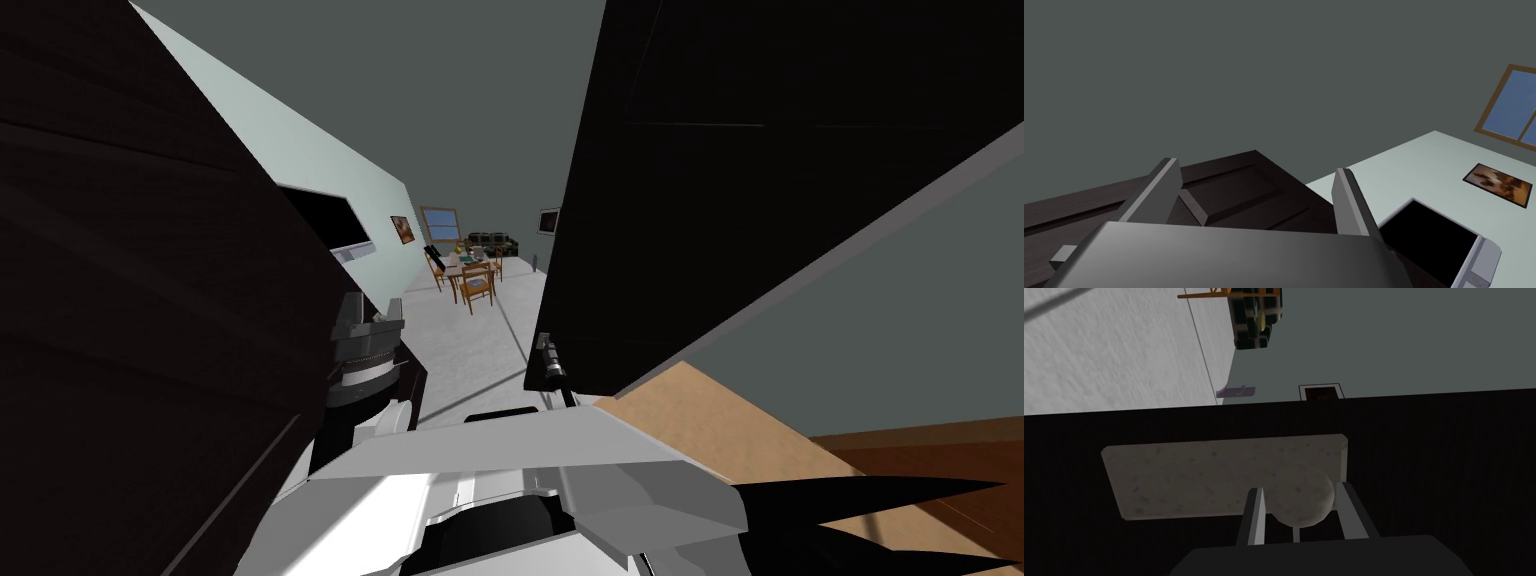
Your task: Push the door open
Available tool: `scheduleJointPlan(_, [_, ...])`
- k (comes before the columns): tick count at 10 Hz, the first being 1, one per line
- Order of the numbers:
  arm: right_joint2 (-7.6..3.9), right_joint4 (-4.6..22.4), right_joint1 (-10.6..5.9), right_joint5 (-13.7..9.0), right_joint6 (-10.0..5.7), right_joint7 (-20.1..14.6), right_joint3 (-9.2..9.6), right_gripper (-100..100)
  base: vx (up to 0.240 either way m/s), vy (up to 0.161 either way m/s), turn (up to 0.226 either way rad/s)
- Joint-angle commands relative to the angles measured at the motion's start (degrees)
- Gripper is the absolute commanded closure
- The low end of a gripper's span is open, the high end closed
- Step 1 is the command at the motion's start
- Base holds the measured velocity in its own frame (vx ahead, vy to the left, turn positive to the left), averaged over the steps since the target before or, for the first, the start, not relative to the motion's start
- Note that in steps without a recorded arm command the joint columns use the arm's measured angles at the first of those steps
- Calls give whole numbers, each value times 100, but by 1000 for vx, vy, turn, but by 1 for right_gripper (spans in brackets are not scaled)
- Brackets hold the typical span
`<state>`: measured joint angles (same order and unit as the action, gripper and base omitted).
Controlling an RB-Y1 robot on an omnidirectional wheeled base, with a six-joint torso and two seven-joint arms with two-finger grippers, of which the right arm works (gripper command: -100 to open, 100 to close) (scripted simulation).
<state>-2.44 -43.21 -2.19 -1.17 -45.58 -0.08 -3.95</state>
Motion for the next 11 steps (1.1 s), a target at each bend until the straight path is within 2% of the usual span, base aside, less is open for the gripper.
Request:
scheduleJointPlan(1, [2,1,7,-1,-6,-2,0,100,-12,1,-2])
scheduleJointPlan(3, [2,1,7,-1,-6,-2,0,100,-4,1,-1])
scheduleJointPlan(4, [-60,22,8,-43,14,25,-78,100,87,25,-25])
scheduleJointPlan(9, [-198,51,-20,-190,37,103,-347,100,212,35,-48])
scheduleJointPlan(10, [-198,51,-20,-190,37,103,-347,100,131,13,-17])
scheduleJointPlan(11, [-238,63,-32,-254,47,137,-464,100,174,35,-55])
